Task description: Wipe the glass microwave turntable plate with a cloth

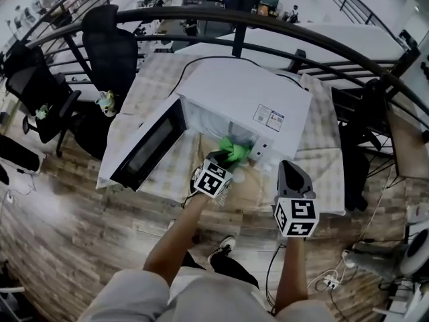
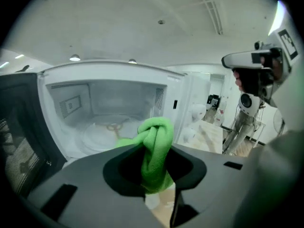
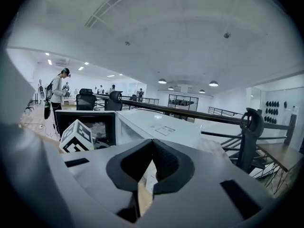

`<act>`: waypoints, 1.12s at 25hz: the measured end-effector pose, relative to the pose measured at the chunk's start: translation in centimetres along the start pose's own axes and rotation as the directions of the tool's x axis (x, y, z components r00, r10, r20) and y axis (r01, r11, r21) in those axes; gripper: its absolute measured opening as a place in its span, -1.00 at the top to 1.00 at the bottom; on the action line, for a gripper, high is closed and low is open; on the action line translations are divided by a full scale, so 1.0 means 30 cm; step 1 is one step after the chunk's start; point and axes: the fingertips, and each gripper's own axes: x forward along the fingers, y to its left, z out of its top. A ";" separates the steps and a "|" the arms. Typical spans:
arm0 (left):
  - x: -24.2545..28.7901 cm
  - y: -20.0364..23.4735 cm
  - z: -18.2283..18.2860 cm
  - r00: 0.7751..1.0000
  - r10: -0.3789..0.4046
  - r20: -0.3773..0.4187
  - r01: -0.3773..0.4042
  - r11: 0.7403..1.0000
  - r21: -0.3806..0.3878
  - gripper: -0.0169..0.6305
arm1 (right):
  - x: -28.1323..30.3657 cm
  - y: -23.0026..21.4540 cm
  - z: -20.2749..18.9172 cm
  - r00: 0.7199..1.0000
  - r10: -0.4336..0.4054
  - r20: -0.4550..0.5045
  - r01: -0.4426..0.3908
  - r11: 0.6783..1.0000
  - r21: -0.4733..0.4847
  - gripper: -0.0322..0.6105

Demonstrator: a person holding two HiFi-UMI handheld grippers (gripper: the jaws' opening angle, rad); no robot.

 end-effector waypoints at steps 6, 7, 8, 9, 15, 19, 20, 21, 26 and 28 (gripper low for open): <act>-0.295 0.088 0.134 0.990 0.046 0.131 -0.043 0.999 -0.024 0.55 | -0.052 0.021 0.181 0.999 -0.023 0.049 0.025 0.998 -0.055 0.86; -0.348 0.111 0.163 0.987 0.054 0.154 -0.052 0.998 -0.018 0.55 | -0.056 0.032 0.208 0.998 -0.025 0.056 0.028 0.998 -0.062 0.86; -0.401 0.136 0.194 0.982 0.063 0.176 -0.063 0.998 -0.007 0.55 | -0.058 0.045 0.235 0.998 -0.027 0.065 0.032 0.997 -0.066 0.86; -0.452 0.162 0.225 0.978 0.073 0.197 -0.075 0.997 0.004 0.55 | -0.060 0.059 0.261 0.997 -0.029 0.074 0.034 0.997 -0.070 0.86; -0.718 0.294 0.398 0.939 0.116 0.323 -0.145 0.987 0.067 0.54 | -0.045 0.157 0.386 0.993 -0.022 0.115 0.035 0.994 -0.107 0.86; -0.844 0.363 0.498 0.915 0.146 0.377 -0.201 0.973 0.112 0.54 | -0.025 0.201 0.487 0.987 -0.007 0.160 0.028 0.991 -0.132 0.86; -0.871 0.377 0.519 0.909 0.158 0.386 -0.222 0.967 0.126 0.54 | -0.023 0.212 0.514 0.985 0.001 0.173 0.022 0.990 -0.136 0.86; -0.896 0.389 0.541 0.902 0.168 0.399 -0.240 0.961 0.137 0.54 | -0.022 0.220 0.543 0.982 0.008 0.187 0.018 0.990 -0.139 0.86; -0.991 0.420 0.640 0.860 0.185 0.476 -0.284 0.948 0.146 0.54 | -0.024 0.226 0.657 0.970 0.007 0.243 0.035 0.985 -0.170 0.86; -1.018 0.425 0.667 0.851 0.192 0.489 -0.301 0.941 0.155 0.54 | -0.025 0.237 0.688 0.967 0.010 0.255 0.039 0.982 -0.184 0.86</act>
